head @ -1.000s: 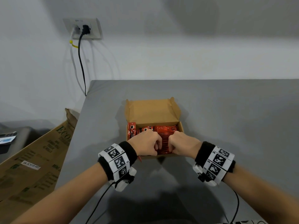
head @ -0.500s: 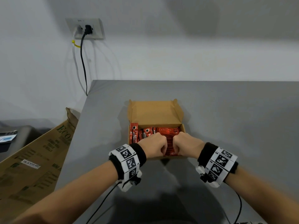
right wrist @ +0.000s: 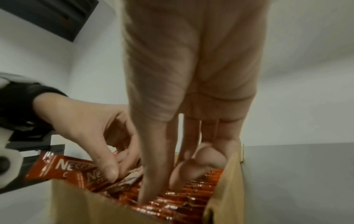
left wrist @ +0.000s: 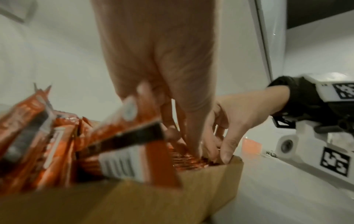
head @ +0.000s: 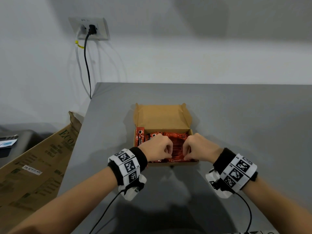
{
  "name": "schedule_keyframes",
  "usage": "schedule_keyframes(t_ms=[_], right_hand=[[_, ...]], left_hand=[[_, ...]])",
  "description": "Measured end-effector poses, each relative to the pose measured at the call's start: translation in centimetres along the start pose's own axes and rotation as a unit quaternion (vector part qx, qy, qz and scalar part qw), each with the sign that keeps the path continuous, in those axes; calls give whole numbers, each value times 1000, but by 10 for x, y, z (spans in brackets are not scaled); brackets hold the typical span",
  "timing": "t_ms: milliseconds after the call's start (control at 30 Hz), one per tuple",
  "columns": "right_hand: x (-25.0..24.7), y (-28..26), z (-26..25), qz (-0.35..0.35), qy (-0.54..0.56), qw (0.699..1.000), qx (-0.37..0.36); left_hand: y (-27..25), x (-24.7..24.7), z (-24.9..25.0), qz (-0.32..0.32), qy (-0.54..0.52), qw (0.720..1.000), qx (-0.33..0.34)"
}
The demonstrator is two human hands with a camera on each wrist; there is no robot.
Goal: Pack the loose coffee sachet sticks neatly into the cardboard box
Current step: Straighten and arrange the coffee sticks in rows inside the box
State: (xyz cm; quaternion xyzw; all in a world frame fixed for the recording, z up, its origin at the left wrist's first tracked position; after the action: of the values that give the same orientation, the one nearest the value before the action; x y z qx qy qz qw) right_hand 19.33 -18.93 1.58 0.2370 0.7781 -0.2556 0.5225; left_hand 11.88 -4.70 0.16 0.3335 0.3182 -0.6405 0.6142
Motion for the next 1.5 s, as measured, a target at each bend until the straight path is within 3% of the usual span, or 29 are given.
schedule_keyframes(t_ms=[67,200,367,467,533,667,800,900,1033,1133,1500], right_hand=[[2,-1,0,27,20,999,6],[16,-8,-6,23,2,1000,-14],[11,-8,-5,53,15,998,12],[14,-11,-10,50,-22,999,7],[13,-12,-16,88,-20,996,10],[15,8,-38,183,56,981,33],[33,33,-53,152,81,981,84],[38,40,-63,173,85,978,83],[42,37,-78,137,115,982,66],[51,36,-86,105,72,991,49],[40,38,-87,124,145,978,87]], left_hand=[[0,-2,-2,25,12,1000,14],[-3,6,-1,-6,55,998,37],[-3,3,-1,-6,46,998,33],[-1,-26,-14,70,31,997,-22],[0,-47,-32,142,49,987,-65],[-8,-58,-52,165,105,973,-125],[-22,-56,-56,234,85,954,-166],[-34,-55,-56,268,66,944,-178],[-34,-46,-61,239,22,945,-224],[-32,-37,-64,215,20,946,-240],[-37,-35,-68,215,-1,950,-226]])
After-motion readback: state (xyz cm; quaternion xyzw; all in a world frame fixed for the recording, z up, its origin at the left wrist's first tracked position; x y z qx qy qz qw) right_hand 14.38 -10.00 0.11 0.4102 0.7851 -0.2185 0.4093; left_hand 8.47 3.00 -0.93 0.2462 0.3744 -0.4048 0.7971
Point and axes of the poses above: each hand's wrist, its own y-axis towards the middle knuckle, its own x-axis out of the palm, z = x × y, the point moved 2 cm from there along y, towards the middle knuckle, and after that the axes turned 15 degrees about z, right-handed, at the moved point
